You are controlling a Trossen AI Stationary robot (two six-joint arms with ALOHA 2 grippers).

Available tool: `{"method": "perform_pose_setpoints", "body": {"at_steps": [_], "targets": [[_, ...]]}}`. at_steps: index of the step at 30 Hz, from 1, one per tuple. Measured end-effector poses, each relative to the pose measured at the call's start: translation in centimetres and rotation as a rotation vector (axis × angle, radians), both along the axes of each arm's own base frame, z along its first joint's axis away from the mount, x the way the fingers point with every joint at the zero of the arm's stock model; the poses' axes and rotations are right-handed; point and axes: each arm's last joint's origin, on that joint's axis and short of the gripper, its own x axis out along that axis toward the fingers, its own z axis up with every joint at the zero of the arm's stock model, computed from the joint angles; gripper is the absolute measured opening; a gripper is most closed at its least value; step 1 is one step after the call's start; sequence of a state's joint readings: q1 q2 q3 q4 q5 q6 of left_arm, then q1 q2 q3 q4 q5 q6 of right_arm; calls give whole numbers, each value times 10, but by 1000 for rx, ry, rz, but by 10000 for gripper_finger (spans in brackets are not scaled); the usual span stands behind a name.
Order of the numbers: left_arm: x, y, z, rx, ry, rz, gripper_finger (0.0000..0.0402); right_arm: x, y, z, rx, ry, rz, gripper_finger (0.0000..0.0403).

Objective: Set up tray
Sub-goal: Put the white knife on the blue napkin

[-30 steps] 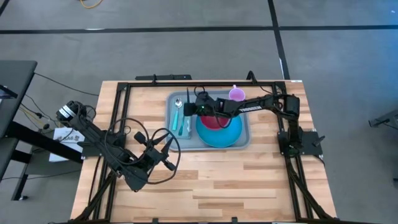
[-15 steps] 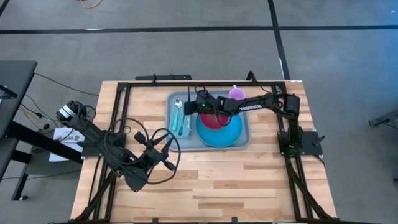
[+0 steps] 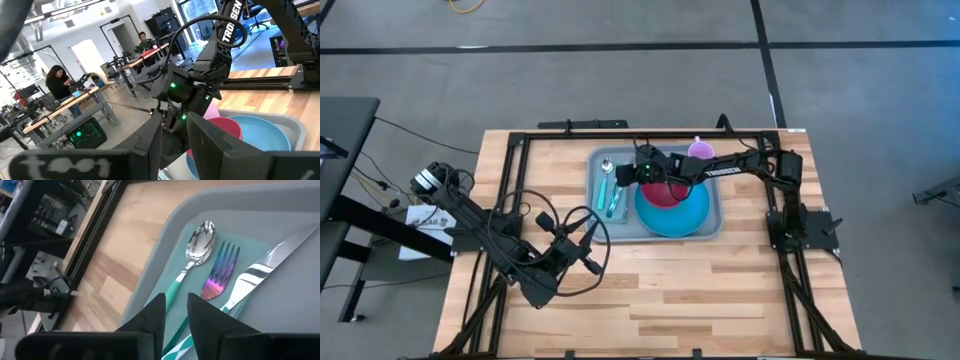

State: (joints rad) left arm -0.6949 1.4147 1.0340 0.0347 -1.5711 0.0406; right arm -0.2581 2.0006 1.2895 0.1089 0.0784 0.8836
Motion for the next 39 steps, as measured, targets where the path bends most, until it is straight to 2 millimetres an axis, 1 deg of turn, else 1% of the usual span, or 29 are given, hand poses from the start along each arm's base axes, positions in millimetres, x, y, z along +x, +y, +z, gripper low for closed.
{"method": "perform_pose_setpoints", "body": {"at_steps": [5, 11, 13, 15, 18, 22, 25, 27, 31, 35, 37, 39], "targets": [[0, 0, 0, 0, 0, 0, 83, 1, 1, 0, 21, -9, 40, 83], [0, 0, 0, 2, 2, 0, 83, 2, 6, 1, 64, -32, 201, 100], [0, 0, 0, 2, 2, 0, 83, 2, 8, 6, 92, -62, 256, 108], [0, 0, 0, 3, 4, 0, 83, 2, 9, 16, 105, -107, 304, 117], [0, 0, -1, 10, 12, 0, 83, -1, 12, 36, 129, -142, 364, 131], [-1, 1, -4, 9, 11, 0, 83, -13, 18, 77, 90, -189, 413, 148], [1, 5, -8, -10, -3, 1, 83, -31, 29, 104, 38, -166, 462, 157], [3, 10, -13, -21, 7, -2, 83, -45, 40, 119, 21, -124, 500, 161], [11, 29, -18, -69, -39, 62, 83, -80, 67, 145, 15, -24, 588, 162], [26, 59, -19, -161, -121, 142, 83, -114, 100, 162, 9, 84, 653, 158], [36, 78, -22, -254, -96, 110, 83, -132, 116, 170, -43, 137, 663, 157], [46, 101, -29, -344, -30, 78, 83, -150, 131, 175, -131, 210, 653, 157]]}}
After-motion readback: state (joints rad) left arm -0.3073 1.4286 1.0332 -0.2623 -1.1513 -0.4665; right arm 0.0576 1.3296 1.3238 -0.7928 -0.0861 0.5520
